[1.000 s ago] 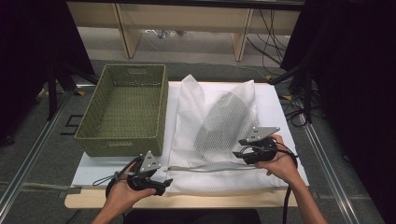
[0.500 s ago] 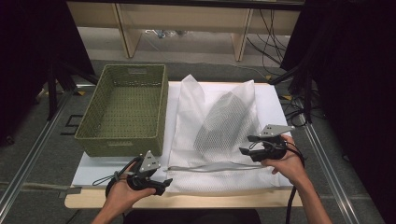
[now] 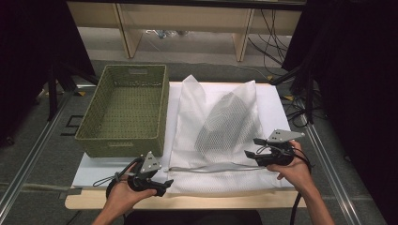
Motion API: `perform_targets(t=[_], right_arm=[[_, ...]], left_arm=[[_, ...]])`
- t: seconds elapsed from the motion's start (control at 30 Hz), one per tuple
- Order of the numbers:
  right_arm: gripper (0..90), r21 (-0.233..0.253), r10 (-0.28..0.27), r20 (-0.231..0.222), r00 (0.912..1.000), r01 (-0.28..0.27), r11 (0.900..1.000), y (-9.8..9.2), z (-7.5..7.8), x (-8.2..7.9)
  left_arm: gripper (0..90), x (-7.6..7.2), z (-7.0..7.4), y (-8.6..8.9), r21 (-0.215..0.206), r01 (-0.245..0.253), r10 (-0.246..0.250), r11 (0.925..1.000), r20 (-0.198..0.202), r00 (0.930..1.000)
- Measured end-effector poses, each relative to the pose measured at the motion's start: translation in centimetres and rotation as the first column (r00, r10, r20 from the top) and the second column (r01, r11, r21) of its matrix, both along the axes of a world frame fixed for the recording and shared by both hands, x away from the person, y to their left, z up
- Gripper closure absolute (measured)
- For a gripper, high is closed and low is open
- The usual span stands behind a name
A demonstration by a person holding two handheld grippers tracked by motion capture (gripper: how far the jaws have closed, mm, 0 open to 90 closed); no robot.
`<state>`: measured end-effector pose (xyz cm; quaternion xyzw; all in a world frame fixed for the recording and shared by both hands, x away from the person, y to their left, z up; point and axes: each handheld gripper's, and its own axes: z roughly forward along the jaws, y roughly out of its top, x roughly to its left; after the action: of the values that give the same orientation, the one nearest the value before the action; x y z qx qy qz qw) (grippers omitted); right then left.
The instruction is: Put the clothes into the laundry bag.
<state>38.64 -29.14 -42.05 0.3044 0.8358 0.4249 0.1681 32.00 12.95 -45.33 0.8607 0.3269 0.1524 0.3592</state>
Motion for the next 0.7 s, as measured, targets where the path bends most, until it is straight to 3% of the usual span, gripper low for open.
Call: perform_targets(t=[0.03, 0.07, 0.2, 0.3, 0.53, 0.63, 0.7], right_arm=[[38.2, 0.010, 0.001, -0.015, 0.9999, 0.000, 1.000, 0.0, -0.1, -0.2], [38.1, -0.001, 0.009, 0.009, 0.9999, -0.009, 1.000, -0.1, -0.2, -0.1], [37.7, 0.010, 0.003, -0.029, 0.9996, -0.003, 1.000, -0.1, -0.8, -0.8], [37.5, 0.007, 0.011, -0.010, 0.9999, -0.011, 1.000, -0.4, -1.4, -1.1], [34.8, 0.018, 0.007, -0.063, 0.9980, -0.005, 1.000, -0.3, -2.5, -2.3], [33.1, 0.014, 0.024, -0.051, 0.9984, -0.024, 1.000, -0.5, -2.7, -2.3], [32.9, 0.019, -0.008, -0.064, 0.9979, 0.009, 1.000, -0.5, -2.8, -2.8]], left_arm=[[20.9, 0.0, 0.0, 0.0, 0.000, 0.000, 0.000, 1.0000, 0.000, 1.0000], [20.8, 0.0, 0.0, 0.0, 0.000, 0.001, -0.001, 1.0000, 0.001, 1.0000], [20.8, 0.0, 0.0, 0.0, 0.001, 0.005, -0.005, 1.0000, 0.003, 1.0000], [20.9, 0.0, -0.1, -0.1, 0.001, 0.010, -0.010, 0.9999, 0.001, 0.9999], [20.9, -0.1, -0.1, -0.1, 0.005, 0.015, -0.015, 0.9999, -0.009, 0.9999], [20.8, -0.1, -0.1, -0.1, 0.002, 0.013, -0.013, 0.9999, -0.008, 0.9999], [20.8, -0.1, -0.1, -0.1, 0.001, 0.014, -0.014, 0.9999, -0.008, 0.9999]])
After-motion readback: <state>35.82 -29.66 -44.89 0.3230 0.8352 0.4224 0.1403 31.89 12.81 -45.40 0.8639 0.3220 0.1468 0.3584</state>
